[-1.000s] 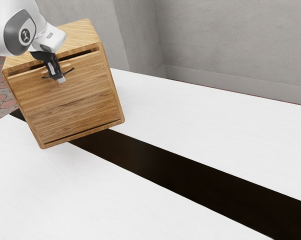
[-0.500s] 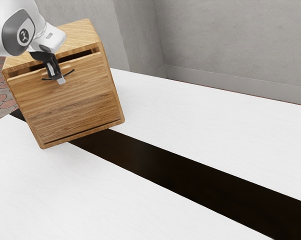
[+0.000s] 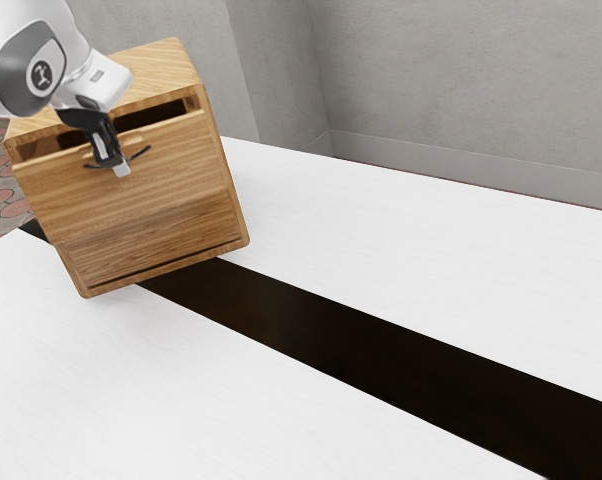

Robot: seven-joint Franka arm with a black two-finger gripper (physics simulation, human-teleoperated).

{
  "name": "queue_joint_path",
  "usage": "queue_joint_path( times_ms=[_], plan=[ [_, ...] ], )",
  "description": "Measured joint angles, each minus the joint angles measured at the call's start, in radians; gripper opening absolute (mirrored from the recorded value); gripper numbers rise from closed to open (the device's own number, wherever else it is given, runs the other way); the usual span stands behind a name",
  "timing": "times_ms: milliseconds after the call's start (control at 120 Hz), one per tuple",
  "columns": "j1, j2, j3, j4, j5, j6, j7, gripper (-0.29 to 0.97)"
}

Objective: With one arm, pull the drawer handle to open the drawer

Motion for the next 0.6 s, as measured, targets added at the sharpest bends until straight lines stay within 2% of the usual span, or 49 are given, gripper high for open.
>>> queue_joint_path(
  times_ms=[600],
  plan=[
    [0.008,-0.091,-0.037,-0.111,0.003,0.005,-0.034,-0.11]
  ],
)
